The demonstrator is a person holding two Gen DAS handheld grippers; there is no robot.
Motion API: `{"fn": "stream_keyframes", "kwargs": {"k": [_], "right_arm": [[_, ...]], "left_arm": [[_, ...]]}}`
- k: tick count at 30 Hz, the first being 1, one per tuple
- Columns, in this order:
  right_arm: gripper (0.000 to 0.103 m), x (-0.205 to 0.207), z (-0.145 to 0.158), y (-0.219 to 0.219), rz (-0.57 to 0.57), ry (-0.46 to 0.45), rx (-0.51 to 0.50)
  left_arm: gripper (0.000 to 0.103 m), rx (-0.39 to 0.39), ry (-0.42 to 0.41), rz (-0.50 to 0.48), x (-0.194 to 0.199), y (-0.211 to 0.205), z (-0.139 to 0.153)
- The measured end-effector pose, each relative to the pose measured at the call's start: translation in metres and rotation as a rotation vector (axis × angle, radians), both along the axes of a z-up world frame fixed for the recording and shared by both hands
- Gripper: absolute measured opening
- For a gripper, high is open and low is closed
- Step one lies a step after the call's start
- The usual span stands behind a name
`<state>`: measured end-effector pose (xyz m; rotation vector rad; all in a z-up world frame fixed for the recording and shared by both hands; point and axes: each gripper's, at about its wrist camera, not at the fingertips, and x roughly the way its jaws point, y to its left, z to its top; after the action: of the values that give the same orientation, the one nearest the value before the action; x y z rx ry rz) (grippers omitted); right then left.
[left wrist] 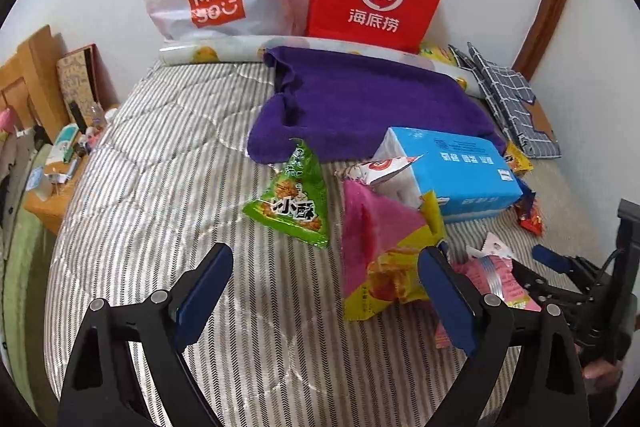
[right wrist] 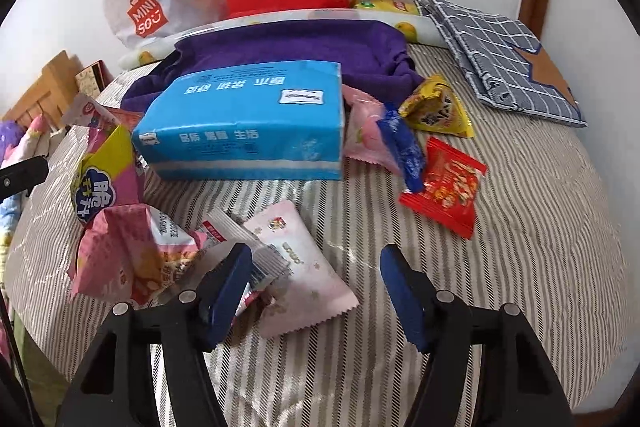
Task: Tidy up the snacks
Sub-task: 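Grasp the green chip bag with the left tool while the right tool grasps the pink-white biscuit packet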
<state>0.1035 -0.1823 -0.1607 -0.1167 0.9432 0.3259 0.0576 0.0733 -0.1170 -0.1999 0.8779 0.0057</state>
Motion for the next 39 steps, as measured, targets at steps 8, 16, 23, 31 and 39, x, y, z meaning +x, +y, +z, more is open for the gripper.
{"fn": "stream_keyframes", "kwargs": {"k": [8, 16, 23, 31, 39], "right_arm": [[0.065, 0.002, -0.003, 0.009, 0.053, -0.006, -0.037], [0.087, -0.001, -0.016, 0.012, 0.072, 0.017, -0.071], [0.070, 0.001, -0.017, 0.006, 0.038, -0.018, -0.052], [0.043, 0.008, -0.010, -0.029, -0.083, -0.039, -0.079], [0.045, 0.003, -0.012, -0.035, -0.104, -0.043, -0.050]], "left_arm": [[0.094, -0.063, -0.016, 0.010, 0.000, 0.008, 0.004], [0.094, -0.070, -0.022, -0.014, 0.002, -0.003, 0.004], [0.094, -0.031, -0.033, -0.012, 0.000, -0.005, 0.009], [0.094, -0.039, -0.032, 0.005, -0.005, 0.010, 0.009], [0.094, -0.025, 0.012, 0.045, 0.010, 0.022, -0.006]]}}
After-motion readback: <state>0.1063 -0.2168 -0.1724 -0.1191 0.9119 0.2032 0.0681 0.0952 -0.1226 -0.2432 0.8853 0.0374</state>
